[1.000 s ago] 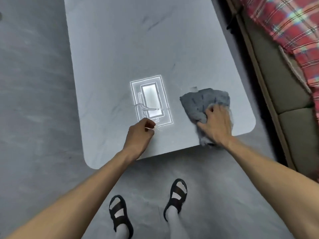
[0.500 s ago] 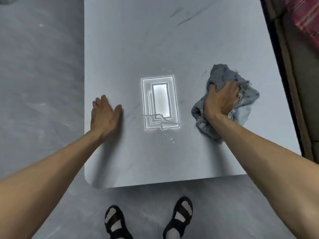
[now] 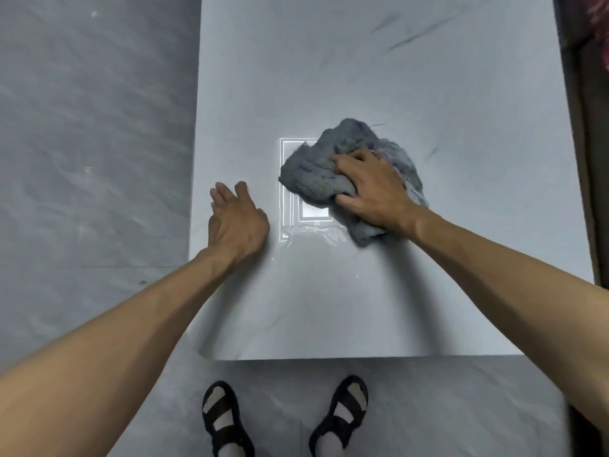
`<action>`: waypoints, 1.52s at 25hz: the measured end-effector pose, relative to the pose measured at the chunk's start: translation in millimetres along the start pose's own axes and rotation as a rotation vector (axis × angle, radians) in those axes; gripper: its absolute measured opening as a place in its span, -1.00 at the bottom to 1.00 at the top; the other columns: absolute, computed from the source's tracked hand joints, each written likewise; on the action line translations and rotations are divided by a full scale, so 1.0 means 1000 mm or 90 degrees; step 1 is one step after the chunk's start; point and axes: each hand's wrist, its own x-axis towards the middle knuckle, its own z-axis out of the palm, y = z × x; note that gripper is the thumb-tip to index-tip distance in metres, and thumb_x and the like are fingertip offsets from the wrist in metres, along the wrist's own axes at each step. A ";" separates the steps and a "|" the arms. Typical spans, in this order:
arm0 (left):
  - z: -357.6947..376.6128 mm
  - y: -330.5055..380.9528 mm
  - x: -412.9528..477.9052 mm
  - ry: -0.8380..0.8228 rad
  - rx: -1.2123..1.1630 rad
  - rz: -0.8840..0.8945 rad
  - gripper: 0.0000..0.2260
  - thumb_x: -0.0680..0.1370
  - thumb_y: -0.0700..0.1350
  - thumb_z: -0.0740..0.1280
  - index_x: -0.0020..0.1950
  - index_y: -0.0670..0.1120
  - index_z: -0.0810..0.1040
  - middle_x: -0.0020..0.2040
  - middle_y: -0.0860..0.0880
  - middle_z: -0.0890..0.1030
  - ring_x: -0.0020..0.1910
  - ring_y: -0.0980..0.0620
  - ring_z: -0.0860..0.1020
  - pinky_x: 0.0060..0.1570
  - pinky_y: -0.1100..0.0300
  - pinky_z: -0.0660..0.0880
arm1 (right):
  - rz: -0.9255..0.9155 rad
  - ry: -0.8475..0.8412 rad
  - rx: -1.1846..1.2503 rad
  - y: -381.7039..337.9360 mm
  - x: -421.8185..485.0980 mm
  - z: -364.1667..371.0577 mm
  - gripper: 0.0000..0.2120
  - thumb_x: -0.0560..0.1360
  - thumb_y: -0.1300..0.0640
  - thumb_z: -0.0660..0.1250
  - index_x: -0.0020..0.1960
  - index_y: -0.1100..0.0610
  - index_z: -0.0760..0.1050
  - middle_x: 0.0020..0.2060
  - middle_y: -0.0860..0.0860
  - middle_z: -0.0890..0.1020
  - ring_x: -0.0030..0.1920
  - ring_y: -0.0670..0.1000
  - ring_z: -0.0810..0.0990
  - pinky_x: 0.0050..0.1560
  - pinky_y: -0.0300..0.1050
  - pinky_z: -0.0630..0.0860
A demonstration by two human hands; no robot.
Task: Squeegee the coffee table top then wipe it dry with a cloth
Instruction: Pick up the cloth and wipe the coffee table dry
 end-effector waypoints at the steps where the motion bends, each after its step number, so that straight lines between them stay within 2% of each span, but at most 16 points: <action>1: -0.001 -0.001 -0.001 -0.005 0.000 0.002 -0.58 0.56 -0.14 0.10 0.41 -0.21 0.16 0.47 -0.39 0.10 0.45 -0.37 0.11 0.29 -0.20 0.32 | 0.016 -0.006 -0.002 0.014 -0.013 -0.006 -0.64 0.35 -0.11 0.26 0.10 -0.03 0.41 0.05 -0.07 0.58 0.13 0.05 0.45 0.05 0.03 0.43; 3: -0.002 -0.004 -0.003 -0.016 -0.010 0.007 -0.58 0.55 -0.14 0.11 0.40 -0.19 0.16 0.47 -0.38 0.10 0.45 -0.37 0.12 0.28 -0.21 0.34 | 0.117 0.033 0.014 0.035 -0.049 -0.012 -0.60 0.35 -0.10 0.29 0.16 -0.05 0.40 0.05 -0.03 0.57 0.10 0.06 0.45 0.04 0.05 0.46; 5: -0.001 -0.007 -0.004 -0.015 -0.026 0.011 -0.59 0.55 -0.14 0.12 0.39 -0.17 0.17 0.47 -0.37 0.10 0.45 -0.36 0.12 0.28 -0.21 0.35 | 0.317 0.159 0.063 0.037 -0.083 -0.010 -0.60 0.35 -0.08 0.29 0.16 -0.04 0.39 0.04 0.05 0.54 0.08 0.10 0.46 0.06 0.10 0.48; 7: -0.002 -0.011 -0.006 -0.008 -0.040 0.022 -0.61 0.56 -0.14 0.12 0.37 -0.17 0.20 0.46 -0.35 0.13 0.44 -0.34 0.15 0.25 -0.20 0.36 | 0.510 0.263 0.095 0.020 -0.094 0.002 -0.53 0.38 -0.06 0.27 0.28 -0.05 0.36 0.16 0.13 0.51 0.17 0.15 0.45 0.18 0.09 0.45; 9: -0.008 -0.022 -0.006 -0.004 -0.081 0.050 -0.62 0.58 -0.12 0.11 0.39 -0.15 0.21 0.47 -0.28 0.19 0.44 -0.28 0.21 0.24 -0.14 0.36 | 0.622 0.285 0.083 -0.004 -0.079 0.012 -0.44 0.45 -0.05 0.24 0.43 -0.01 0.29 0.32 0.15 0.45 0.30 0.20 0.36 0.27 0.10 0.37; 11: -0.017 -0.042 -0.005 0.006 -0.164 0.066 -0.59 0.60 -0.07 0.11 0.44 -0.09 0.20 0.45 -0.17 0.33 0.36 -0.22 0.37 0.22 -0.03 0.35 | 0.681 0.272 0.059 -0.031 -0.050 0.022 -0.43 0.51 -0.05 0.20 0.49 0.04 0.24 0.40 0.15 0.38 0.36 0.24 0.28 0.27 0.14 0.36; 12: -0.022 -0.057 -0.006 0.023 -0.213 0.059 -0.59 0.61 -0.05 0.12 0.45 -0.06 0.21 0.40 -0.14 0.41 0.29 -0.21 0.43 0.17 0.02 0.36 | 0.683 0.264 0.051 -0.050 -0.035 0.030 -0.43 0.51 -0.05 0.19 0.50 0.04 0.24 0.40 0.15 0.37 0.35 0.24 0.27 0.24 0.13 0.37; 14: -0.030 -0.085 -0.011 0.081 -0.293 0.020 -0.62 0.62 -0.02 0.13 0.43 -0.05 0.25 0.26 -0.15 0.51 0.18 -0.20 0.50 0.03 0.10 0.36 | 0.608 0.250 0.042 -0.100 -0.010 0.052 -0.44 0.48 -0.04 0.20 0.47 0.00 0.27 0.35 0.14 0.41 0.30 0.21 0.31 0.14 0.06 0.39; 16: -0.033 -0.109 -0.021 0.127 -0.326 -0.012 -0.63 0.63 0.00 0.12 0.42 -0.06 0.26 0.25 -0.16 0.53 0.14 -0.17 0.51 -0.02 0.16 0.32 | 0.459 0.215 0.055 -0.160 0.006 0.078 -0.40 0.43 -0.07 0.21 0.46 -0.04 0.30 0.32 0.09 0.44 0.24 0.19 0.35 0.08 0.00 0.39; 19: -0.030 -0.128 -0.037 0.117 -0.317 0.000 -0.59 0.63 0.05 0.12 0.45 -0.06 0.25 0.31 -0.18 0.50 0.21 -0.18 0.49 0.07 0.11 0.34 | 0.227 0.111 -0.014 -0.218 0.010 0.104 -0.37 0.41 -0.17 0.19 0.46 -0.05 0.32 0.26 0.07 0.49 0.12 0.15 0.41 -0.03 -0.04 0.44; 22: -0.022 -0.130 -0.049 0.090 -0.299 0.039 -0.58 0.62 0.07 0.14 0.43 -0.07 0.26 0.29 -0.18 0.51 0.23 -0.18 0.48 0.11 0.13 0.36 | -0.020 0.024 -0.067 -0.214 -0.007 0.102 -0.40 0.41 -0.17 0.23 0.41 -0.02 0.40 0.18 0.07 0.53 0.00 0.14 0.42 -0.10 0.02 0.49; 25: -0.011 -0.116 -0.061 0.070 -0.240 0.070 -0.56 0.63 0.08 0.13 0.45 -0.08 0.24 0.39 -0.13 0.43 0.34 -0.13 0.42 0.25 0.09 0.33 | -0.281 -0.091 -0.083 -0.185 -0.034 0.092 -0.47 0.42 -0.19 0.22 0.34 -0.04 0.45 0.12 0.03 0.52 -0.06 0.07 0.36 -0.16 -0.05 0.38; 27: -0.003 -0.102 -0.070 0.054 -0.188 0.113 -0.55 0.63 0.09 0.10 0.46 -0.08 0.23 0.43 -0.11 0.38 0.39 -0.11 0.36 0.36 0.02 0.30 | -0.349 -0.158 -0.088 -0.158 -0.055 0.083 -0.46 0.44 -0.21 0.23 0.37 -0.07 0.42 0.15 0.03 0.52 -0.05 0.05 0.35 -0.16 -0.09 0.35; 30: 0.011 -0.067 -0.083 0.026 -0.126 0.186 -0.58 0.63 0.08 0.10 0.42 -0.09 0.27 0.35 -0.10 0.42 0.32 -0.13 0.39 0.30 -0.06 0.37 | -0.280 -0.172 -0.097 -0.099 -0.094 0.061 -0.43 0.45 -0.21 0.23 0.43 -0.08 0.37 0.27 0.04 0.48 0.00 0.06 0.38 -0.11 -0.02 0.44; 35: 0.033 0.001 -0.097 0.016 -0.065 0.222 -0.68 0.60 0.06 0.14 0.24 -0.12 0.36 0.14 -0.10 0.46 0.10 -0.18 0.46 0.09 -0.07 0.44 | -0.007 -0.061 -0.071 0.008 -0.170 0.015 -0.44 0.41 -0.13 0.20 0.39 -0.03 0.44 0.29 0.06 0.52 -0.02 0.14 0.41 -0.05 0.02 0.44; 38: 0.046 0.032 -0.099 -0.020 0.011 0.208 -0.60 0.62 0.09 0.12 0.33 -0.14 0.30 0.30 -0.19 0.40 0.26 -0.29 0.41 0.18 -0.13 0.43 | 0.208 0.058 -0.051 0.060 -0.221 -0.003 -0.45 0.41 -0.07 0.21 0.40 -0.04 0.42 0.30 0.02 0.50 0.06 0.16 0.38 0.06 0.14 0.45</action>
